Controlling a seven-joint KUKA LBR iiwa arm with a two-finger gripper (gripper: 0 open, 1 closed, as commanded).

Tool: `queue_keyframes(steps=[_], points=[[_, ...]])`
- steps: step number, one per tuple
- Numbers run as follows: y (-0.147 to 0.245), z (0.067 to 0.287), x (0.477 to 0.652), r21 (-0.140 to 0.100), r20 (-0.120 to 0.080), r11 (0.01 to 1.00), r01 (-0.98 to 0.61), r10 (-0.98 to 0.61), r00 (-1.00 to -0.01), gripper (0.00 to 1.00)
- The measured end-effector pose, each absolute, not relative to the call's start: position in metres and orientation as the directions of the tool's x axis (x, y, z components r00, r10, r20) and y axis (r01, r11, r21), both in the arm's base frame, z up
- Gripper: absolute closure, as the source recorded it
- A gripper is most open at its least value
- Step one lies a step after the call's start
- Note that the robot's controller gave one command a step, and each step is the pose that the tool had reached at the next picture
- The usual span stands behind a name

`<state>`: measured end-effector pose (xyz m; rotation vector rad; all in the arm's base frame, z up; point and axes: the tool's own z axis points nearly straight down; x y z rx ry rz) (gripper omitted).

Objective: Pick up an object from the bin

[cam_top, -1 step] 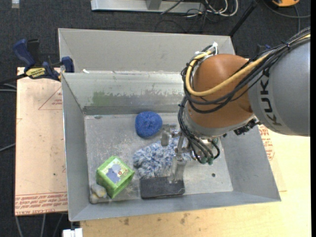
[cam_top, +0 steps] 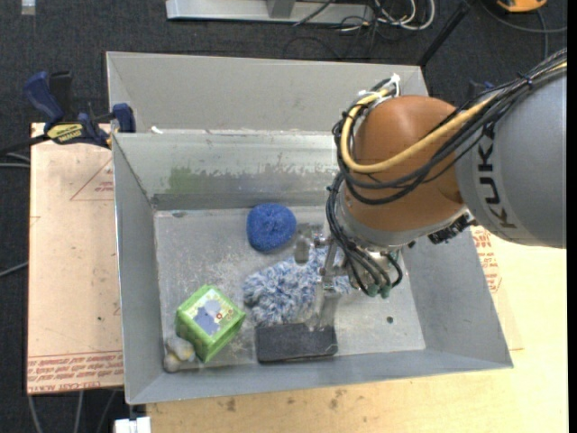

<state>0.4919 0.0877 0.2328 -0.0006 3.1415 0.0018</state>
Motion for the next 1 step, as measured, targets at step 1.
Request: queue_keyframes(steps=[1], points=[[0.0668, 0.1578, 0.5048, 0.001, -0.006, 1.000, -0.018, -0.018, -1.000, 0.00]])
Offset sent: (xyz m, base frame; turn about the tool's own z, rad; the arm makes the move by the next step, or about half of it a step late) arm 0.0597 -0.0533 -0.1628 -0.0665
